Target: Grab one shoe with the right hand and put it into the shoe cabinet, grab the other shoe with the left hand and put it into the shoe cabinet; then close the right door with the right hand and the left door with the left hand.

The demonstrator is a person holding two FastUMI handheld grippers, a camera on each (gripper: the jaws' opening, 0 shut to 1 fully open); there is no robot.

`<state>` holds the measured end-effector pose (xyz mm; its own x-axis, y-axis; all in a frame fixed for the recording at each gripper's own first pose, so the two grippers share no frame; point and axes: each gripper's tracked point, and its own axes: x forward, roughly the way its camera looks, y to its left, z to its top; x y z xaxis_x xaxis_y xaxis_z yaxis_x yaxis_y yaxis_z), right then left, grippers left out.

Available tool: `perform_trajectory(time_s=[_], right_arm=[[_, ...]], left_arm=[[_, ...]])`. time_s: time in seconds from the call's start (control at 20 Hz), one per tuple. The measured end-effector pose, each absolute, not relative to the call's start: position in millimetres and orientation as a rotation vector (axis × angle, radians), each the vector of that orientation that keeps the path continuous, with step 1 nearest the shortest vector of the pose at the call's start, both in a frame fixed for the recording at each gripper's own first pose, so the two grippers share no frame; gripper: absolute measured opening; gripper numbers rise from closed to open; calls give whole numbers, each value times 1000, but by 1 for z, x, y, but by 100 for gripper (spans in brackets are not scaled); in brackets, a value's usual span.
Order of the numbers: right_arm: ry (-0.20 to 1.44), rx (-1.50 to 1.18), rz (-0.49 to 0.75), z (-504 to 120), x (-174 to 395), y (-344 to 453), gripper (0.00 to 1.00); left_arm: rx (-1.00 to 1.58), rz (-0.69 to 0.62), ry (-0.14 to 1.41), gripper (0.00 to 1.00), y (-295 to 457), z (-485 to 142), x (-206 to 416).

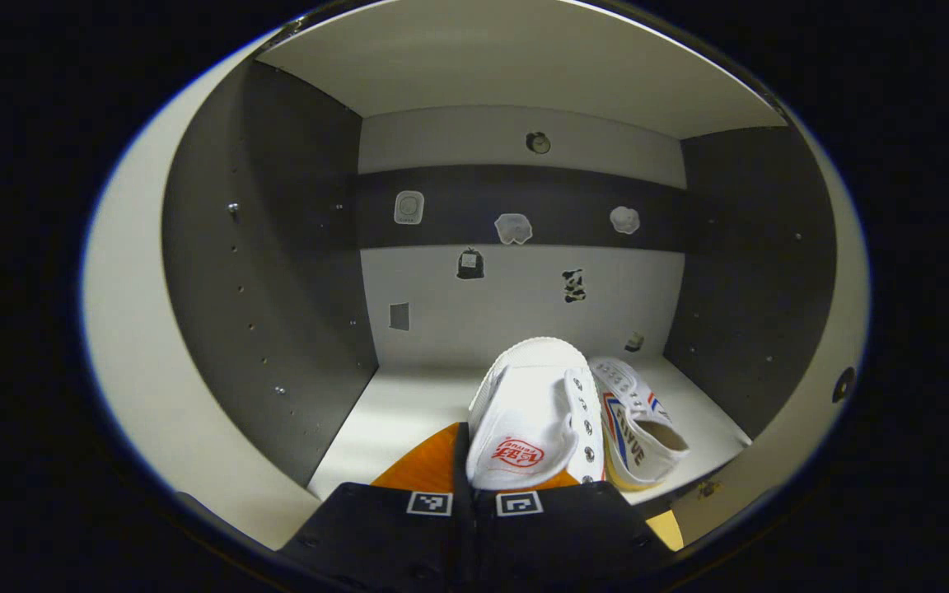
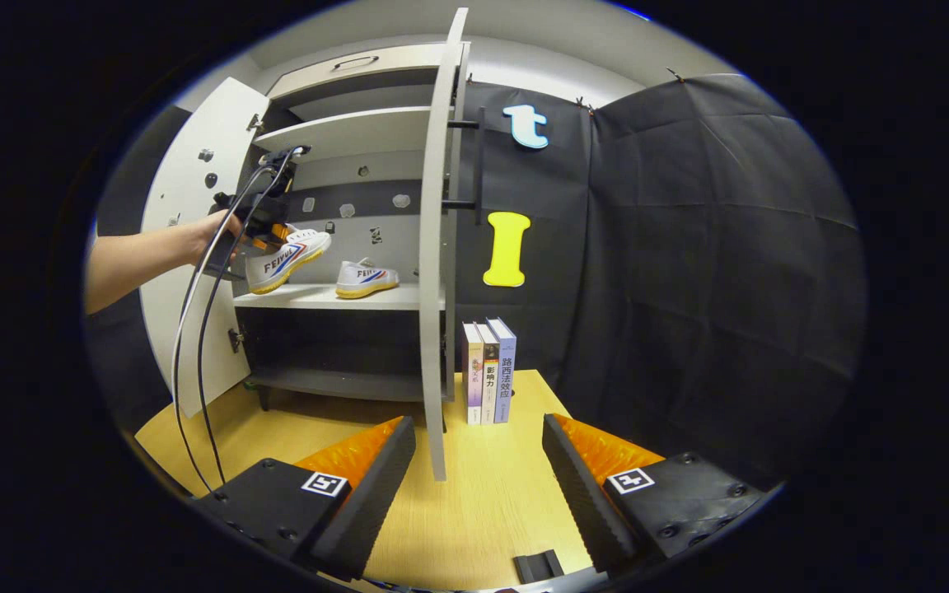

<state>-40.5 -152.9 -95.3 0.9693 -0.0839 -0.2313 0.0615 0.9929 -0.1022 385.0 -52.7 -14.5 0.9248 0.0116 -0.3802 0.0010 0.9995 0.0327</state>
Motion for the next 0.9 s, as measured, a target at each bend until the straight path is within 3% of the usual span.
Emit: perform_trajectory(time_s=[0.25, 0.65, 0.8, 0.85, 0.9], right_arm=[[247, -84, -105, -99, -41, -170, 98], [245, -69, -154, -101, -38, -181, 98], [250, -66, -146, -101, -36, -182, 98], [243, -68, -144, -99, -36, -182, 98], [239, -72, -145, -98, -36, -181, 98]], left_arm=[[18, 30, 497, 5, -54, -46, 445], [82, 64, 656, 6, -50, -82, 470], [86, 44, 657, 14, -56, -78, 462], [86, 44, 643, 24, -57, -72, 457], [101, 40, 620, 24, -59, -65, 450]])
